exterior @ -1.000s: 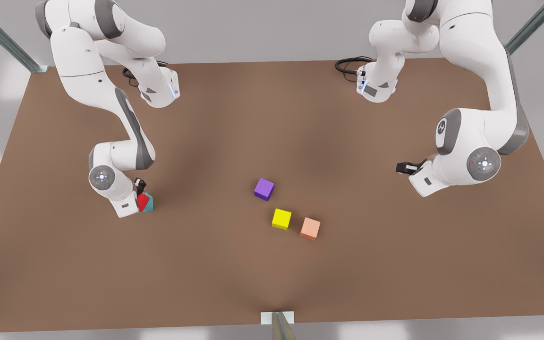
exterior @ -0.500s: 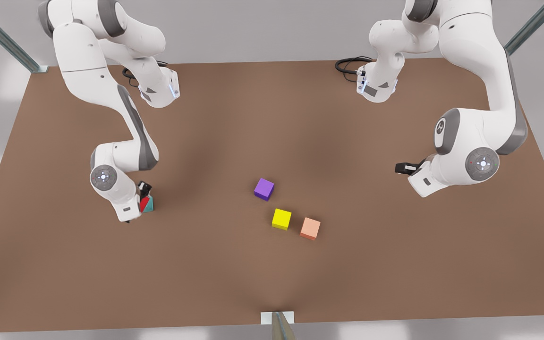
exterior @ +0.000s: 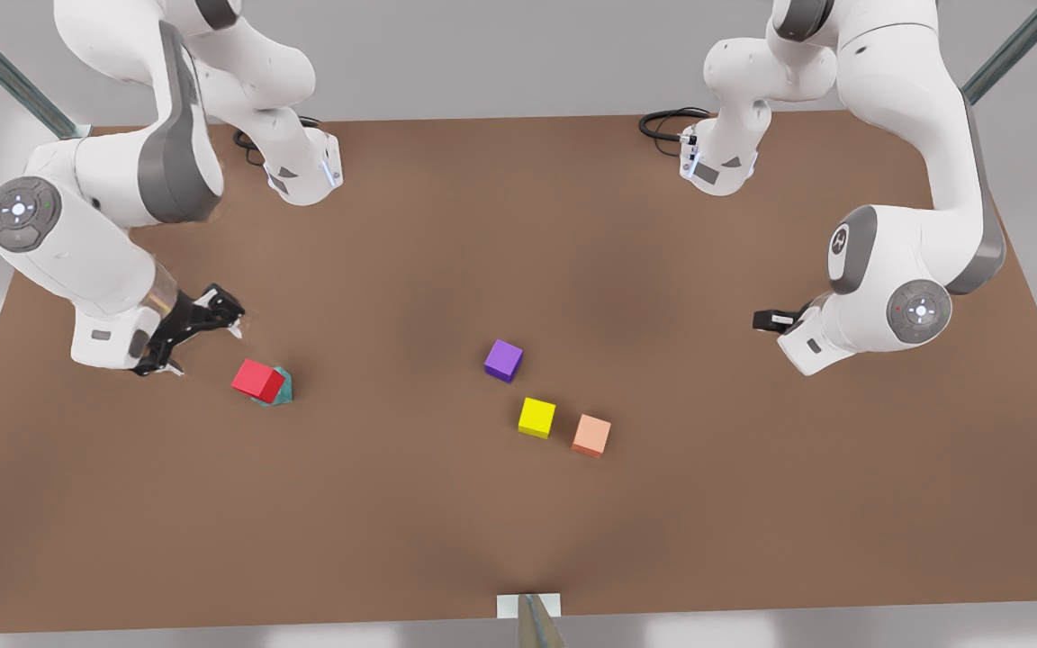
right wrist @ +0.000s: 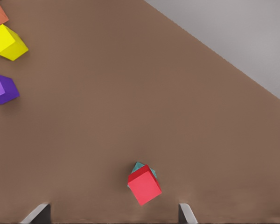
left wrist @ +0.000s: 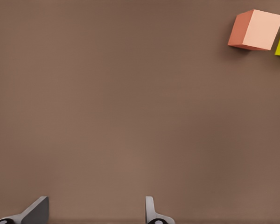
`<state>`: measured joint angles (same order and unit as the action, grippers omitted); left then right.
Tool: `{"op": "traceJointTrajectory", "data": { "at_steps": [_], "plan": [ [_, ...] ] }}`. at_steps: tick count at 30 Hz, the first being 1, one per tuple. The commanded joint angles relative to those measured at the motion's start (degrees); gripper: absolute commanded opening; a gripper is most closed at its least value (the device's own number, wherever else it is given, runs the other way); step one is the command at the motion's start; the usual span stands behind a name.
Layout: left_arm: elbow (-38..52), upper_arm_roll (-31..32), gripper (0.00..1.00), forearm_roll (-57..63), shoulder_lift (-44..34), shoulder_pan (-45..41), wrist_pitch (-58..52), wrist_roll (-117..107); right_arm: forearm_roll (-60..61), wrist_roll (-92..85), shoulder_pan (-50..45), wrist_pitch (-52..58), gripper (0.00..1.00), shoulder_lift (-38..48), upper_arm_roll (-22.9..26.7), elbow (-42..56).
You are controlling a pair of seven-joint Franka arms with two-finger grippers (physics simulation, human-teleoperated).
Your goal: Pick up red wooden cube and pass to hand red wooden cube and place in blue wooden cube
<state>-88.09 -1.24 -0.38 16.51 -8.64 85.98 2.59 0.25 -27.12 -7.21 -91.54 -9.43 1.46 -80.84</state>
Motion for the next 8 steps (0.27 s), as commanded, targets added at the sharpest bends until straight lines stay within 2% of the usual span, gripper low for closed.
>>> {"op": "traceJointTrajectory", "data": {
  "at_steps": [1,8],
  "plan": [
    [0.02,-0.07,1.00,0.03,-0.07,0.02,-0.20,-0.65,-0.51,27.38,1.58,12.88,1.00,1.17,0.47,-0.28],
    [0.02,0.01,1.00,0.12,0.10,0.02,-0.02,-0.65,-0.51,28.17,1.58,14.20,1.00,1.88,0.21,-0.72]
  ]
}}
